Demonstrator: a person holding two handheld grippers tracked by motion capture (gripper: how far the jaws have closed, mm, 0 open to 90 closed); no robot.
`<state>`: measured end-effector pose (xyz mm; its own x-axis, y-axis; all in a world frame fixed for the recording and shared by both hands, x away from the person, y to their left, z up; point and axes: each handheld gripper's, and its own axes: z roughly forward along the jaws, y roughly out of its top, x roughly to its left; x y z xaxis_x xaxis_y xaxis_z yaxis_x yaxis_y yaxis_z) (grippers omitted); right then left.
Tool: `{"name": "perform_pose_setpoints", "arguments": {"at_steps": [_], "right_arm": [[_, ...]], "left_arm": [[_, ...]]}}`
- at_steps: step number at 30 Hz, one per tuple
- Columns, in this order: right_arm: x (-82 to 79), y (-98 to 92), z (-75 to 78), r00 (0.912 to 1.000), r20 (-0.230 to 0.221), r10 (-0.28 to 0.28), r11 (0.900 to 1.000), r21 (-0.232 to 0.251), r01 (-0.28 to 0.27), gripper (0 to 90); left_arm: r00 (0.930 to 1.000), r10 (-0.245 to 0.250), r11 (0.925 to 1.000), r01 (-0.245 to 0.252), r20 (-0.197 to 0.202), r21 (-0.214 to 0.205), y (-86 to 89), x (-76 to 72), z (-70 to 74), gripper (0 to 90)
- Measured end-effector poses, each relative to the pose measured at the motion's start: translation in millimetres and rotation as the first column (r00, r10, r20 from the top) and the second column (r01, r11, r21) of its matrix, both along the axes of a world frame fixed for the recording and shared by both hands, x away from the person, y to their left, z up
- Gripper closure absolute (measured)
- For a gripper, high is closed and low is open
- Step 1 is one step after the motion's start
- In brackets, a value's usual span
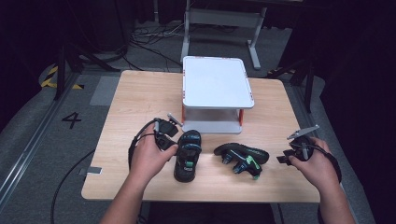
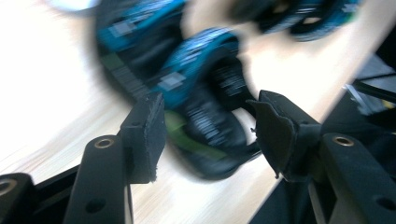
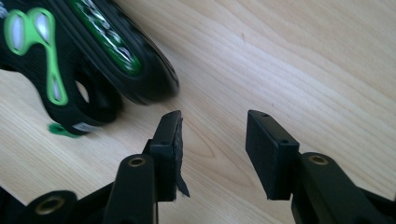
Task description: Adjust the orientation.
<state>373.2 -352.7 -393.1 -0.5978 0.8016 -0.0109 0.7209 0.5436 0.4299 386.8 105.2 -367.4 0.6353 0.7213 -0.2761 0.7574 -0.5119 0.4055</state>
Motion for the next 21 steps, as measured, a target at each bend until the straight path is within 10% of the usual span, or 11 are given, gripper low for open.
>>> {"name": "perform_pose_setpoints", "arguments": {"at_steps": [12,21], "right_arm": [[-1.6,15.3,5.2,0.9986,0.019,0.049,0.9988,0.004,-0.049,54.1],[-7.7,32.2,12.8,0.9927,0.062,0.104,0.9941,0.026,-0.106,51.0]], "left_arm": [[0.9971,0.051,0.9754,-0.062,0.057,0.212,35.4,1.0,-3.3,34.2],[0.9942,0.080,0.9560,-0.097,0.072,0.277,48.1,4.2,-5.0,32.7]]}}
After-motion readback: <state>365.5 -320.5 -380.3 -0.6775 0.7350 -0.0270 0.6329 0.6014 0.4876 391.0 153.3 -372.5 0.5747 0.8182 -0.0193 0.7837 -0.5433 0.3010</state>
